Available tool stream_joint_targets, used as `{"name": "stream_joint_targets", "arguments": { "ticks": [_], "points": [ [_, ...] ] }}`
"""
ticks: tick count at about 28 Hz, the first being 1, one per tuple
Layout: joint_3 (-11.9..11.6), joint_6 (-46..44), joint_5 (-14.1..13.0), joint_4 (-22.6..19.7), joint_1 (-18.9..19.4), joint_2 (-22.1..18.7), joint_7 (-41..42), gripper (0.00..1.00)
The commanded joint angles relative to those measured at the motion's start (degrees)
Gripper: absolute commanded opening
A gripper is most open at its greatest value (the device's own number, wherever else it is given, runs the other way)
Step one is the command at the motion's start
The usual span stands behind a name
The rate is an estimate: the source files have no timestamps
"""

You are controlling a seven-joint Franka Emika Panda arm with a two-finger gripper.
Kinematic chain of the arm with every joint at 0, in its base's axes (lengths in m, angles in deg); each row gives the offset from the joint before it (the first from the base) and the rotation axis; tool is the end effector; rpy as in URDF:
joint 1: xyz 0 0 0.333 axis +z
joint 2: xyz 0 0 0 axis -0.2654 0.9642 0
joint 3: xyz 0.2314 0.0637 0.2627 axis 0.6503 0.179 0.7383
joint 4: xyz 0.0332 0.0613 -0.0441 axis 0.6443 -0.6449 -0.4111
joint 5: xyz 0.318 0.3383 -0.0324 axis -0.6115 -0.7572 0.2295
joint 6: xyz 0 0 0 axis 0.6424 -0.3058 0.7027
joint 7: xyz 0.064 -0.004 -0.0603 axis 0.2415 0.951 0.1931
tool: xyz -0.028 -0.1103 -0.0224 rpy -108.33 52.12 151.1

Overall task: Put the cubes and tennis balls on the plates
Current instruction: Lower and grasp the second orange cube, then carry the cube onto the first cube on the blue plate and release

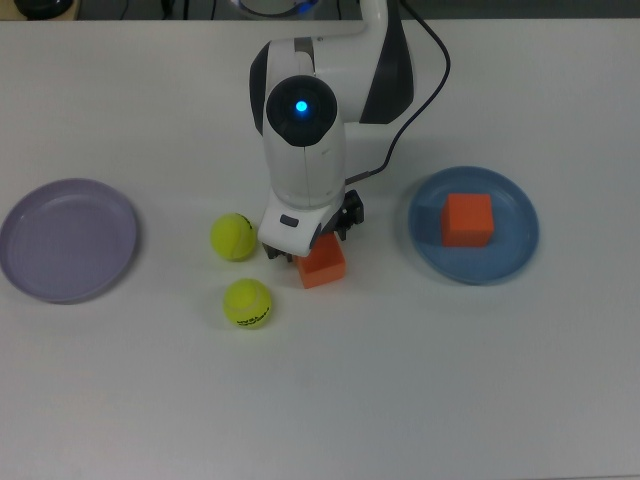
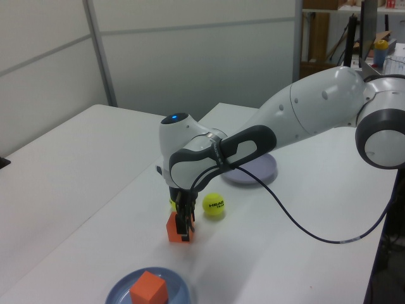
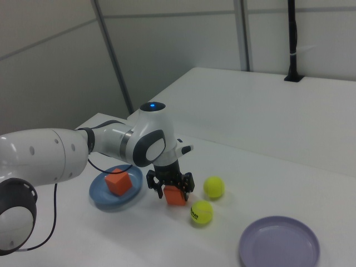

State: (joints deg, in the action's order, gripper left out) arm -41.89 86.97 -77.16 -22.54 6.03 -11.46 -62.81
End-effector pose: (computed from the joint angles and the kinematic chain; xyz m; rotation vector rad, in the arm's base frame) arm 0.7345 0.2391 0.3058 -2.9575 -0.9021 0.0122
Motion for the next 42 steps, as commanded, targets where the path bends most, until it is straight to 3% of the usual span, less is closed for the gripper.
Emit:
{"name": "stream_joint_targets", "arguments": {
  "ticks": [1, 4, 10, 19, 22, 25, 29, 42],
  "points": [
    [-0.07, -0.68, -1.86, -0.10, 0.55, -0.54, 1.37, 0.42],
    [0.37, -0.77, -1.78, 0.16, 0.64, -0.72, 1.81, 0.00],
    [0.72, -1.30, -1.60, 0.25, 0.82, -3.26, 1.99, 0.00],
    [5.99, -6.22, -0.72, 0.16, 3.97, -9.68, -5.56, 0.00],
    [6.09, -6.22, -0.02, 0.25, 6.43, -9.86, -7.76, 0.00],
    [6.35, -5.96, 2.35, 0.16, 8.90, -9.42, -10.22, 0.00],
    [8.02, -5.61, 4.63, -0.01, 10.31, -8.90, -12.42, 0.00],
    [8.37, -4.64, 5.87, 0.07, 11.36, -5.91, -13.48, 0.03]
  ]
}}
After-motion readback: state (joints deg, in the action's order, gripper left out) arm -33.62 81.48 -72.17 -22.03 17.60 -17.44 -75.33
